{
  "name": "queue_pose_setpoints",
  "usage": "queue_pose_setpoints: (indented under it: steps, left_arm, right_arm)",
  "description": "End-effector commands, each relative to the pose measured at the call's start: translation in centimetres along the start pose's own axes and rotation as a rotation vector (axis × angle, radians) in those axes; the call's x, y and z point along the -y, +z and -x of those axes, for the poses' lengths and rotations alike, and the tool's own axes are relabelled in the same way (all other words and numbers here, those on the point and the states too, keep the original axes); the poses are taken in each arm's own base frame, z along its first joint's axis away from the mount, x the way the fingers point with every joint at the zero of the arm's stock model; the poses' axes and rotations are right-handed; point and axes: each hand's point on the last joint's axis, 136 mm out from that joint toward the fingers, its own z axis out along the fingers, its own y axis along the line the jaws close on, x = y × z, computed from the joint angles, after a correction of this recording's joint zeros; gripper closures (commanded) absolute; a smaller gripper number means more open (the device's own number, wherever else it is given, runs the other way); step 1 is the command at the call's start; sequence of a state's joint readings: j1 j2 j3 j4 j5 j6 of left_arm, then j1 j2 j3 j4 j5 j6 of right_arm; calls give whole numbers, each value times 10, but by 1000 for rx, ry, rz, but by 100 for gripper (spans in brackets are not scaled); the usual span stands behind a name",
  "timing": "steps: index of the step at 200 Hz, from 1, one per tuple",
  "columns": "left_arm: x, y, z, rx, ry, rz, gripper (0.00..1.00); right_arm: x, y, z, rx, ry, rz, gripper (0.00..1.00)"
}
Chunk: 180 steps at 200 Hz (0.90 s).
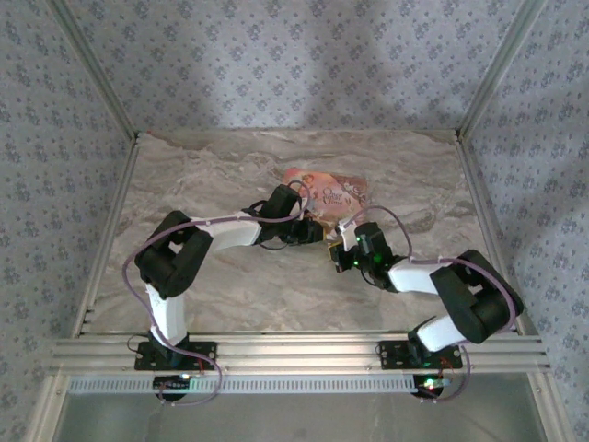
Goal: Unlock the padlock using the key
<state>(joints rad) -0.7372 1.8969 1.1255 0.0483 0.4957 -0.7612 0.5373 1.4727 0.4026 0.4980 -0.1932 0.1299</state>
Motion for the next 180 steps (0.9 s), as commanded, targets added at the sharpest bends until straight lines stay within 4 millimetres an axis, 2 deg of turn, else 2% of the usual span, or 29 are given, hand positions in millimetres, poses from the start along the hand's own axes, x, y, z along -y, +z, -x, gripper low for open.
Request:
queue_pose_setpoints:
  steps: [1,92,180]
  left_arm:
    - [41,-19,15,27,27,-111,81]
    - [39,-18,13,24,23,-108,81]
    - [39,-18,13,19,20,-111,81]
  right_arm:
    - [0,3,11,20,-21,-7,100]
    - [1,2,18,52,-17,-2,100]
    - [-6,0,38,109,-42,37,100]
